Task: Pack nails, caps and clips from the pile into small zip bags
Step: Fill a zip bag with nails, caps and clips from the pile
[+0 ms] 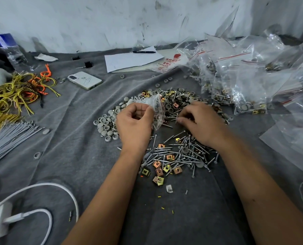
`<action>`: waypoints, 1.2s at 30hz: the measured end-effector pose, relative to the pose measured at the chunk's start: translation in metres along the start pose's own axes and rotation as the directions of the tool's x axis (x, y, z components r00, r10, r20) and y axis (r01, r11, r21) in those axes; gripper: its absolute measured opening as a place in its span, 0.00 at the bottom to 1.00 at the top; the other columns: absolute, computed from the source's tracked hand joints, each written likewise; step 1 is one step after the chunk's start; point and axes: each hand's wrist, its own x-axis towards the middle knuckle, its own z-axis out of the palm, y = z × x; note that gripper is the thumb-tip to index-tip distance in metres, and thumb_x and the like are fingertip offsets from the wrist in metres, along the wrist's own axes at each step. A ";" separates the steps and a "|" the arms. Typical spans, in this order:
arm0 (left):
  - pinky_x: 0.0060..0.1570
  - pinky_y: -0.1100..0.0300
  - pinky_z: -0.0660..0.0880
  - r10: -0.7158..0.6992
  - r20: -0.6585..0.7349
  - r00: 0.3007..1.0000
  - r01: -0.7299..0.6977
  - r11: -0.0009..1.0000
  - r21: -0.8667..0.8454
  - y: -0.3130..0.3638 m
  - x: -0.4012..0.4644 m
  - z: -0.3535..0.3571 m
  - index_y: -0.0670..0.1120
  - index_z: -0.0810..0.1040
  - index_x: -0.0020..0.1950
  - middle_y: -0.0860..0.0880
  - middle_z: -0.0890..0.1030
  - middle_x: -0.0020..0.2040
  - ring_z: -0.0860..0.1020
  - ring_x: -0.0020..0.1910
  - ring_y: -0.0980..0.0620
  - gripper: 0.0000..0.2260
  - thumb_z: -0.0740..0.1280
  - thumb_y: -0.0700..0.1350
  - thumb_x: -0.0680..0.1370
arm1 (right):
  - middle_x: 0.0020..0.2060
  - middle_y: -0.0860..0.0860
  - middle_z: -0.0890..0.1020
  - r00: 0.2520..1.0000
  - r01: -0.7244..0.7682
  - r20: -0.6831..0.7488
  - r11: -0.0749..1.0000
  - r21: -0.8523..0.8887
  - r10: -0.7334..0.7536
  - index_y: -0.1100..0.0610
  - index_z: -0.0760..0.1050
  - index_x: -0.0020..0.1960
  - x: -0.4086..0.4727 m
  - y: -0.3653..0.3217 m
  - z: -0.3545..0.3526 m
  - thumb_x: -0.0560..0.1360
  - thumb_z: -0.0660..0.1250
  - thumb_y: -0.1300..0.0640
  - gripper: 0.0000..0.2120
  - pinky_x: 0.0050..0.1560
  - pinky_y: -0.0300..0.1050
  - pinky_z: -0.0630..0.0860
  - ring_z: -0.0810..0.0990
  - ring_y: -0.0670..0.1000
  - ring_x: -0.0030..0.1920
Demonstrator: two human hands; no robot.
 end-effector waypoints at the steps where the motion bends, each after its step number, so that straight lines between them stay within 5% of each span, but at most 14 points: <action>1: 0.34 0.58 0.77 -0.001 0.002 1.000 0.001 1.000 0.001 0.000 0.000 0.000 0.45 0.83 0.41 0.47 0.83 0.35 0.77 0.33 0.53 0.06 0.72 0.36 0.77 | 0.51 0.49 0.78 0.998 -0.012 -0.065 0.999 0.038 0.014 0.55 0.81 0.55 0.001 0.001 -0.001 0.81 0.68 0.50 0.09 0.52 0.46 0.74 0.77 0.50 0.50; 4: 0.35 0.57 0.77 0.000 0.003 1.000 0.000 1.000 -0.004 0.001 -0.001 0.000 0.44 0.83 0.41 0.46 0.83 0.36 0.78 0.33 0.51 0.06 0.72 0.36 0.77 | 0.51 0.52 0.80 0.976 -0.056 -0.200 0.989 0.136 0.083 0.60 0.78 0.58 0.004 0.004 -0.003 0.84 0.64 0.53 0.11 0.49 0.47 0.73 0.79 0.52 0.49; 9: 0.32 0.60 0.76 -0.007 0.002 1.000 0.007 1.000 0.000 0.001 -0.001 0.000 0.46 0.83 0.41 0.48 0.83 0.34 0.78 0.32 0.54 0.07 0.72 0.37 0.77 | 0.44 0.48 0.80 0.938 -0.155 -0.286 0.975 0.158 0.195 0.54 0.74 0.52 0.004 0.011 0.000 0.81 0.69 0.57 0.04 0.37 0.38 0.71 0.79 0.46 0.41; 14: 0.34 0.59 0.77 -0.015 0.006 1.000 0.015 1.000 0.012 0.002 -0.002 0.000 0.43 0.84 0.42 0.45 0.84 0.36 0.78 0.33 0.53 0.05 0.72 0.37 0.77 | 0.51 0.52 0.83 0.954 -0.198 -0.236 0.980 -0.029 0.186 0.51 0.81 0.53 0.001 0.017 0.002 0.76 0.75 0.58 0.07 0.49 0.46 0.77 0.81 0.53 0.51; 20: 0.38 0.56 0.78 -0.018 0.007 1.000 0.018 1.000 0.022 0.005 -0.004 0.001 0.43 0.84 0.43 0.41 0.85 0.40 0.78 0.35 0.51 0.05 0.72 0.36 0.77 | 0.66 0.56 0.72 0.979 -0.193 -0.086 0.971 -0.144 0.182 0.45 0.80 0.64 0.001 0.007 0.005 0.75 0.74 0.46 0.17 0.67 0.58 0.70 0.63 0.60 0.71; 26: 0.39 0.55 0.79 -0.020 0.009 1.000 0.019 0.999 0.031 0.007 -0.006 0.001 0.41 0.84 0.44 0.39 0.85 0.41 0.78 0.35 0.50 0.03 0.72 0.36 0.77 | 0.68 0.56 0.72 0.974 -0.214 -0.109 0.959 -0.184 0.197 0.50 0.82 0.60 0.006 0.005 0.010 0.74 0.75 0.44 0.17 0.69 0.59 0.69 0.63 0.61 0.72; 36: 0.40 0.53 0.78 -0.016 0.008 1.000 0.015 0.999 0.037 0.005 -0.005 0.001 0.40 0.84 0.44 0.38 0.84 0.41 0.78 0.36 0.49 0.03 0.71 0.35 0.77 | 0.55 0.55 0.81 0.977 -0.152 -0.184 0.964 -0.220 0.112 0.55 0.83 0.54 0.006 0.005 0.015 0.79 0.71 0.51 0.08 0.61 0.54 0.73 0.72 0.60 0.63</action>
